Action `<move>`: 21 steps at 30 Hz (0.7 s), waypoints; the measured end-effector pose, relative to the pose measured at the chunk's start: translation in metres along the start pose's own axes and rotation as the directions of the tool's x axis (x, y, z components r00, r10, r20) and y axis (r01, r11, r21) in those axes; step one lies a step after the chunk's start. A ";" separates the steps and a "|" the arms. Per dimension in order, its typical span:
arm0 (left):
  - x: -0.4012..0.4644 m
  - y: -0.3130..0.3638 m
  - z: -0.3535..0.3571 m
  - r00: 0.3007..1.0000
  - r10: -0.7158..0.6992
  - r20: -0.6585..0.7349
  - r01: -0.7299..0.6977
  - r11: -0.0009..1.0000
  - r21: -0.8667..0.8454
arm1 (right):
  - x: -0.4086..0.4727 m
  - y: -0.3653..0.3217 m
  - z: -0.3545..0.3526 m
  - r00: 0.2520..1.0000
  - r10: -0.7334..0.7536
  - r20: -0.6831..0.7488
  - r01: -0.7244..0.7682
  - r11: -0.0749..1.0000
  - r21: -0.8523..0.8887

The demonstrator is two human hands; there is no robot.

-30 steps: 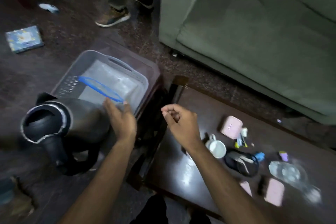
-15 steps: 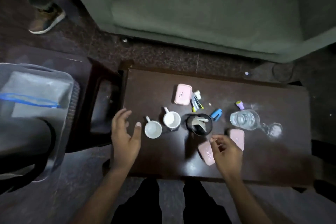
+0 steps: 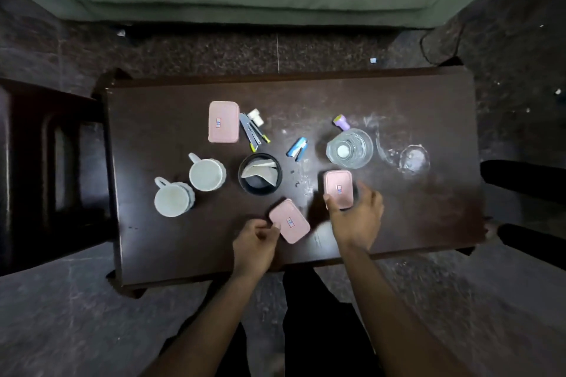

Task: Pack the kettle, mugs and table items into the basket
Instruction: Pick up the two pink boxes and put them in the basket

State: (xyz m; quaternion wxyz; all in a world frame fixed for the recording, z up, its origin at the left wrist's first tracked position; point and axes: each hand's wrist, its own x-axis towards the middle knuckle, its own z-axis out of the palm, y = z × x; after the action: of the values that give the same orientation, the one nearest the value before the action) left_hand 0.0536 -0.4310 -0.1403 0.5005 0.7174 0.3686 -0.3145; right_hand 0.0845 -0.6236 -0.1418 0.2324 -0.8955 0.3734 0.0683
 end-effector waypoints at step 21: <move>0.001 -0.009 0.006 0.998 -0.051 0.042 0.056 0.990 -0.133 | -0.025 -0.007 -0.024 0.989 -0.146 0.009 0.146 0.989 0.026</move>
State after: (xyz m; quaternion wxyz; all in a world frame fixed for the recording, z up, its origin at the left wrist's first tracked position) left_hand 0.0466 -0.4341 -0.1473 0.5461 0.6658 0.3983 -0.3159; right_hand 0.0705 -0.6152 -0.1105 0.2502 -0.9170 0.3063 0.0515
